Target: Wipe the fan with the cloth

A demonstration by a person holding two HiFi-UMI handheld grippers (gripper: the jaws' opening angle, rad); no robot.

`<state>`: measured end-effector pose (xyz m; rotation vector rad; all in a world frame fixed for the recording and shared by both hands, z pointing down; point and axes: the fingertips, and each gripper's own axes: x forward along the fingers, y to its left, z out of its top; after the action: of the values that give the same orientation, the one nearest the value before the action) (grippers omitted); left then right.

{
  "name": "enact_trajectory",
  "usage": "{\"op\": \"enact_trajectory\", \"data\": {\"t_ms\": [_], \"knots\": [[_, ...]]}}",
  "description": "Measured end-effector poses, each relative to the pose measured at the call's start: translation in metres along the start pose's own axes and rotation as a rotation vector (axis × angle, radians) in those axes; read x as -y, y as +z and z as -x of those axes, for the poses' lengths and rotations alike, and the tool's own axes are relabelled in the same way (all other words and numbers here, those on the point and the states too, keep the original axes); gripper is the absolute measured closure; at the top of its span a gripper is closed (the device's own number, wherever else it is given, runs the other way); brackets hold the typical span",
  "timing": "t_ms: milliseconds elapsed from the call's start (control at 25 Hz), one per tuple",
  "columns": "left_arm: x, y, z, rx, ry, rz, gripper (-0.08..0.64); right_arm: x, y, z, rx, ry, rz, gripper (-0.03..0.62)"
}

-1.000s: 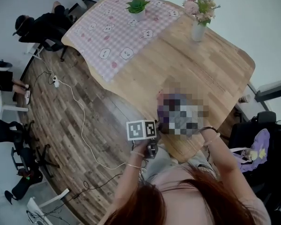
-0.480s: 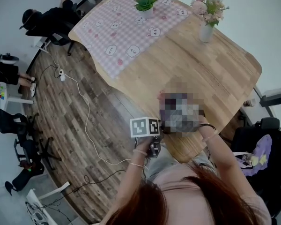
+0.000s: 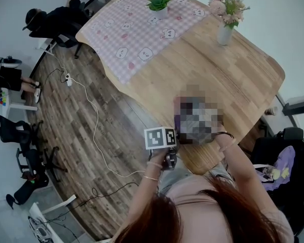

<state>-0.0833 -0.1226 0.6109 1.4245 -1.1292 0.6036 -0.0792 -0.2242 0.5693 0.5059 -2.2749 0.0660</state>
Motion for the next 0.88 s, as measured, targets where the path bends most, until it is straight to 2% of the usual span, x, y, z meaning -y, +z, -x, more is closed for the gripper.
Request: {"op": "enact_trajectory", "data": {"t_ms": [520,880], "knots": [[0.001,-0.001,0.0,0.012,0.001,0.008,0.509,0.022,-0.014,0.009,-0.04,-0.055,-0.089,0.569],[0.001,-0.001,0.0,0.022,-0.001,0.022,0.509,0.031,-0.023,0.017,-0.055,-0.082,-0.114,0.569]]}}
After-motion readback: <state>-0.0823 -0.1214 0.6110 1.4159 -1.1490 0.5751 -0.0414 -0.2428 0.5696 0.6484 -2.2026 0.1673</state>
